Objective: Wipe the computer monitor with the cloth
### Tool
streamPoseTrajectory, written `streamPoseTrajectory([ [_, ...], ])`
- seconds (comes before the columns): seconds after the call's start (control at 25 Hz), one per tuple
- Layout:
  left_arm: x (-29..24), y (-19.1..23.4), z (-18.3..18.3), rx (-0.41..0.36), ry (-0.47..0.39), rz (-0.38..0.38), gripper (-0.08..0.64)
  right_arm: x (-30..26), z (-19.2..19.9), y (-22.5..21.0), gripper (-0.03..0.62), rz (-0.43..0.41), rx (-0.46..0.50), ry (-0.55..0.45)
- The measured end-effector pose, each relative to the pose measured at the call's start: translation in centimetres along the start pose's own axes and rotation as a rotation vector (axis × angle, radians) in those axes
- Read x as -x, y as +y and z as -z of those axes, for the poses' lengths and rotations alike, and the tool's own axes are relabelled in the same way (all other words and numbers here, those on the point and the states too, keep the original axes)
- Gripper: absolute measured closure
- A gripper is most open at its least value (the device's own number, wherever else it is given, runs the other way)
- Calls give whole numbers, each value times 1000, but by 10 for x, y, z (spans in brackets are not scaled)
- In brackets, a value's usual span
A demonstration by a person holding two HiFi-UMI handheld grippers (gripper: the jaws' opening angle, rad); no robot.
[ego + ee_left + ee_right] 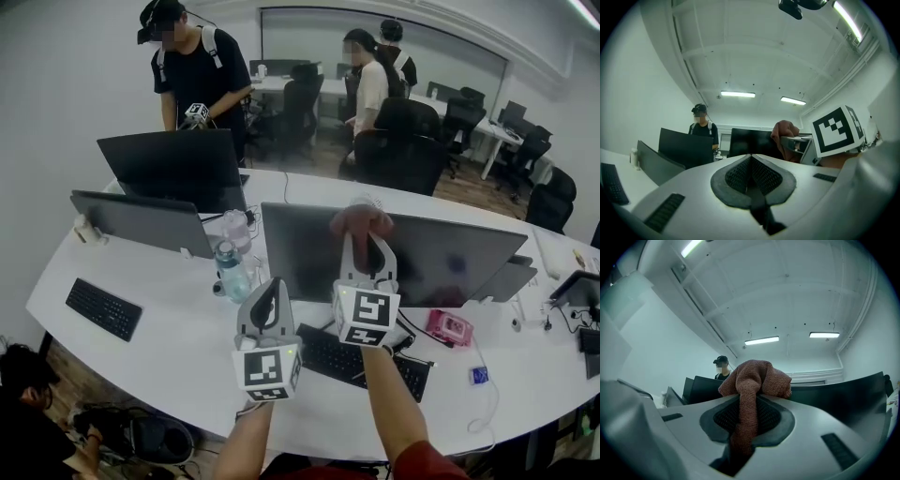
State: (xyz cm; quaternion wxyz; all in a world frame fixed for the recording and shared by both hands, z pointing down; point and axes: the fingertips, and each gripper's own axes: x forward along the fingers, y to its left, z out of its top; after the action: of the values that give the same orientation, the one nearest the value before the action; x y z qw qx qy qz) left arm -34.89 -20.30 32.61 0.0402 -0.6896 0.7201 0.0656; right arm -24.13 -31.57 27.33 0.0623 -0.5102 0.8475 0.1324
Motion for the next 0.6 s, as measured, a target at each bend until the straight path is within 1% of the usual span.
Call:
streamPoseTrajectory([
  [0.24,13,40,-1,-13,-8,-46,537,-14,-9,52,515,-58,-1,-15],
  [0.6,27,87,6,-14,-4,-106,537,-32,-8,121,515,-147,-2,-25],
])
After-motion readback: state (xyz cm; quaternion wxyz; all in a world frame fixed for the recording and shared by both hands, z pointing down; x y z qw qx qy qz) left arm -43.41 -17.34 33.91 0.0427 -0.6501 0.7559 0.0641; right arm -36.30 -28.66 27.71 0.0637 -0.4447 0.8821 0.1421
